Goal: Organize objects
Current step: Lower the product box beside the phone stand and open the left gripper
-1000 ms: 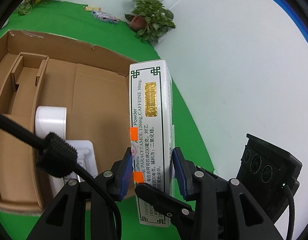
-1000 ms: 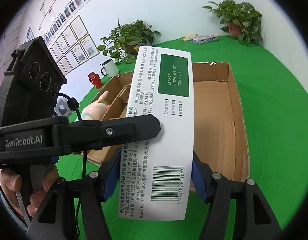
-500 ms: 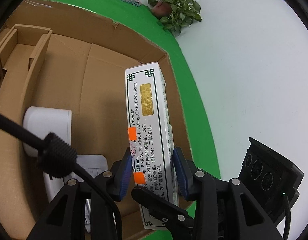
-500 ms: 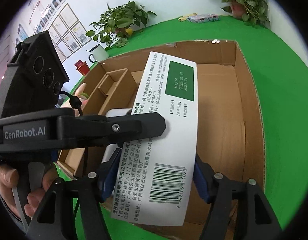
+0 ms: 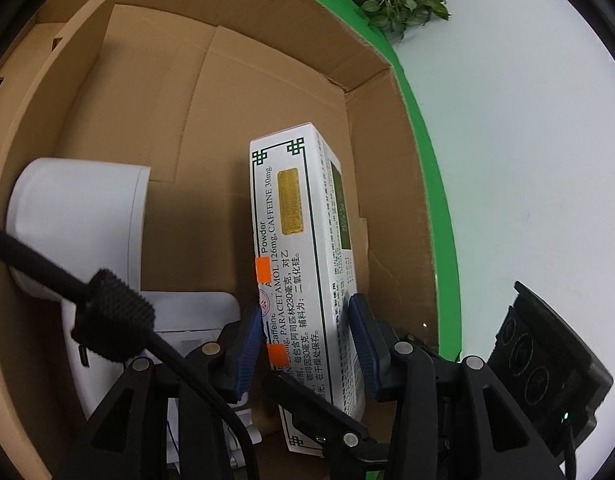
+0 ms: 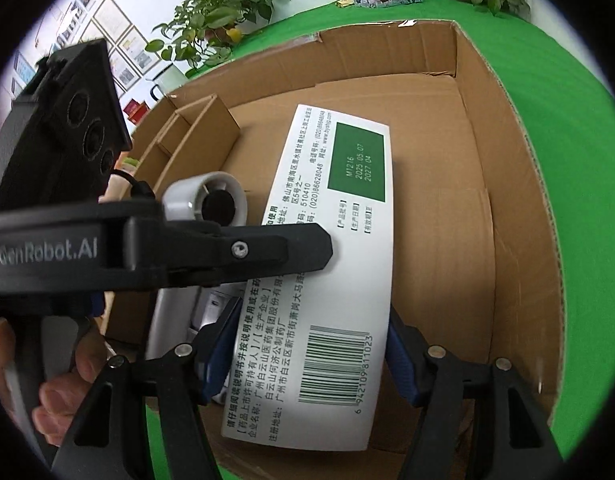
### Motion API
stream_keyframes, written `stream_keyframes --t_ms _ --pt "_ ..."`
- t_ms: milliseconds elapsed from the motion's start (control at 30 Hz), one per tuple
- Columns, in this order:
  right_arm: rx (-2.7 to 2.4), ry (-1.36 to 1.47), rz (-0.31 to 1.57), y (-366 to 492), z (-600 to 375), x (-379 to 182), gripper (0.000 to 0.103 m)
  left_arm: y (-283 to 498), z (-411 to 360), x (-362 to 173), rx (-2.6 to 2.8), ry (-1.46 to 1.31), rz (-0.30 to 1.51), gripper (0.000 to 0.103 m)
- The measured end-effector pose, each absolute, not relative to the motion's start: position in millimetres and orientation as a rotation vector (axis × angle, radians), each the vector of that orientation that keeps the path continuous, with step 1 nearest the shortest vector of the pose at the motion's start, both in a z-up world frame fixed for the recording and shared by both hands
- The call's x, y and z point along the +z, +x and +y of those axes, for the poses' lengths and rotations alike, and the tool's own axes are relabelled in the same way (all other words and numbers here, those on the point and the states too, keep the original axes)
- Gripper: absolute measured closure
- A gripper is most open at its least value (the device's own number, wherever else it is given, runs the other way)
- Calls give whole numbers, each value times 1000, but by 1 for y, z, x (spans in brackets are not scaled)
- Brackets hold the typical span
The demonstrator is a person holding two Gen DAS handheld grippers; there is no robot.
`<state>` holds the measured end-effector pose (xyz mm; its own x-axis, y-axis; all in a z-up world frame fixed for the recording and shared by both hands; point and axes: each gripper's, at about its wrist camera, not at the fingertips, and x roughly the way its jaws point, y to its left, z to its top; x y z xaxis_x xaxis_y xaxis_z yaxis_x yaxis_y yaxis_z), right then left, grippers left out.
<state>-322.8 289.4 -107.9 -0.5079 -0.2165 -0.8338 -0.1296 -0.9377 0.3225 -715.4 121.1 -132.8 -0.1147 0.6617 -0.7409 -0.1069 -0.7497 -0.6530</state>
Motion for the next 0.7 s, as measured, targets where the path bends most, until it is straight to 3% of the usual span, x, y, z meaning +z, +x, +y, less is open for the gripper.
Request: stream_keyframes --t_ms 700 --pt "-2661 1607 -511 -332 285 -111 32 -738 126 -116 1949 -1601 -677 58"
